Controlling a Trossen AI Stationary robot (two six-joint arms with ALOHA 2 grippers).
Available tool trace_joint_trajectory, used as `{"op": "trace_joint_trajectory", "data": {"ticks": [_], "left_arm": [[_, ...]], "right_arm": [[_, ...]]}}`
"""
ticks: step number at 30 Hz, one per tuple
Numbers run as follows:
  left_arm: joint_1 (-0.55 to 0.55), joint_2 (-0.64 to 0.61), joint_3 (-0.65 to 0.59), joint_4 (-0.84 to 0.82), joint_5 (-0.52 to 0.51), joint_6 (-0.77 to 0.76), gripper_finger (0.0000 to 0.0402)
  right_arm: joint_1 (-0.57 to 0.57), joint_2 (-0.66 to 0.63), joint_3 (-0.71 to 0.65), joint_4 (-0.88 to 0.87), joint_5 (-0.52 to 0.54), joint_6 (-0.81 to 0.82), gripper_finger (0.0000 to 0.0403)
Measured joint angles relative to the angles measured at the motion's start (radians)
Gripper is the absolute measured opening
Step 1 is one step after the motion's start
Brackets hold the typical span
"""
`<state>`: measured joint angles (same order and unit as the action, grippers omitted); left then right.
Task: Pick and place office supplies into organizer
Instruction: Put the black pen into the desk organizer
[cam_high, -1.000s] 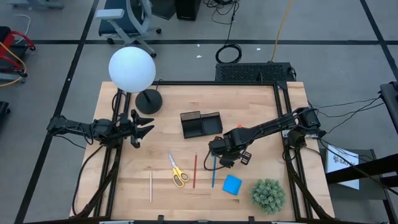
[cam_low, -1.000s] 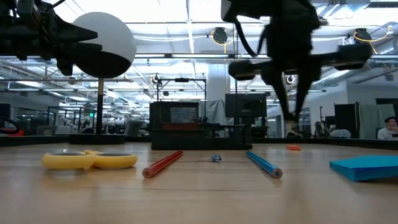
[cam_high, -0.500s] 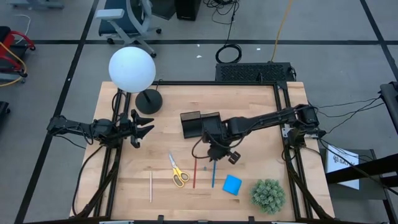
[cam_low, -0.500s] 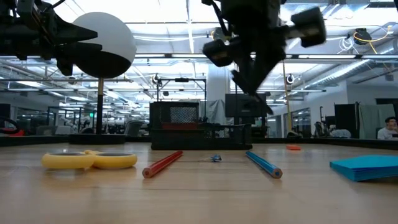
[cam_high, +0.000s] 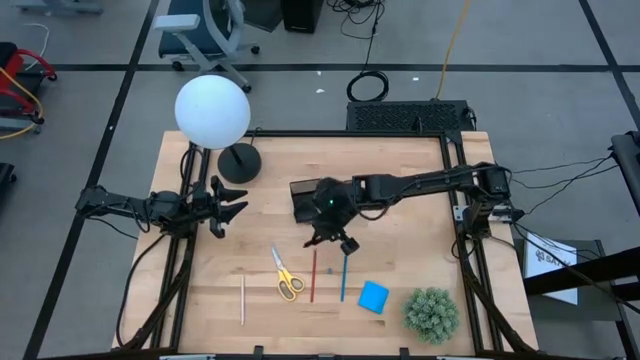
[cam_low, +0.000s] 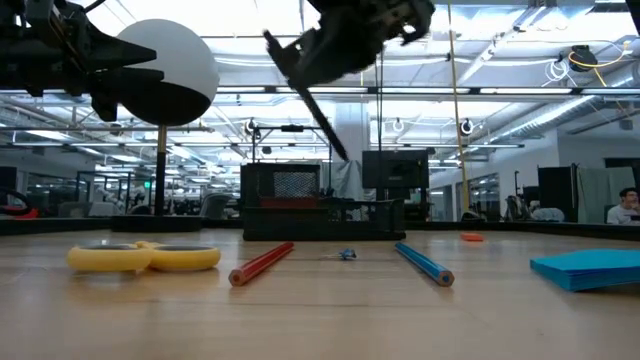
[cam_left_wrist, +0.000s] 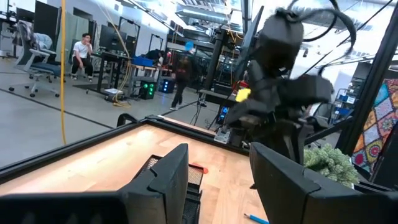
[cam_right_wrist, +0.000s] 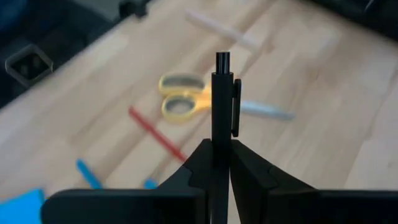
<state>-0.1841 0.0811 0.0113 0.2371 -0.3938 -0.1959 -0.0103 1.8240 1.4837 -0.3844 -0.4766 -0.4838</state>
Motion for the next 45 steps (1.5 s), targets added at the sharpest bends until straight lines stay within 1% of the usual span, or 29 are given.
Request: {"op": "trace_joint_trajectory", "data": {"ticks": [2,6,7,13,16,22,28,30,35,38,45], "left_arm": [[0.000,0.000,0.000,0.000,0.000,-0.001,0.0170],[0.000,0.000,0.000,0.000,0.001,-0.009,0.0170],[0.000,0.000,0.000,0.000,0.001,-0.009,0.0170],[0.000,0.000,0.000,-0.001,0.001,-0.009,0.0170],[0.000,0.000,0.000,-0.001,0.002,-0.009,0.0170],[0.000,0.000,0.000,-0.001,0.003,-0.009,0.0170],[0.000,0.000,0.000,-0.001,0.003,-0.009,0.0170],[0.000,0.000,0.000,-0.001,0.003,-0.005,0.0170],[0.000,0.000,0.000,-0.001,0.003,-0.001,0.0170],[0.000,0.000,0.000,-0.001,0.003,0.000,0.0170],[0.000,0.000,0.000,-0.001,0.003,0.000,0.0170]], "right_arm": [[-0.017,0.000,0.000,0.054,-0.032,0.021,0.0029],[-0.055,0.000,-0.002,0.196,-0.158,0.112,0.0031],[-0.063,-0.002,-0.009,0.246,-0.176,0.134,0.0032],[-0.104,-0.003,-0.112,0.557,-0.177,0.226,0.0030],[-0.129,-0.003,-0.185,0.725,-0.148,0.251,0.0030],[-0.179,-0.002,-0.320,1.014,-0.045,0.293,0.0031],[-0.206,-0.002,-0.406,1.226,0.021,0.315,0.0030],[-0.211,-0.002,-0.425,1.251,0.060,0.309,0.0031],[-0.226,-0.002,-0.471,1.250,0.137,0.265,0.0029],[-0.240,-0.002,-0.497,1.264,0.140,0.266,0.0030],[-0.279,-0.002,-0.593,1.406,0.143,0.311,0.0029]]}}
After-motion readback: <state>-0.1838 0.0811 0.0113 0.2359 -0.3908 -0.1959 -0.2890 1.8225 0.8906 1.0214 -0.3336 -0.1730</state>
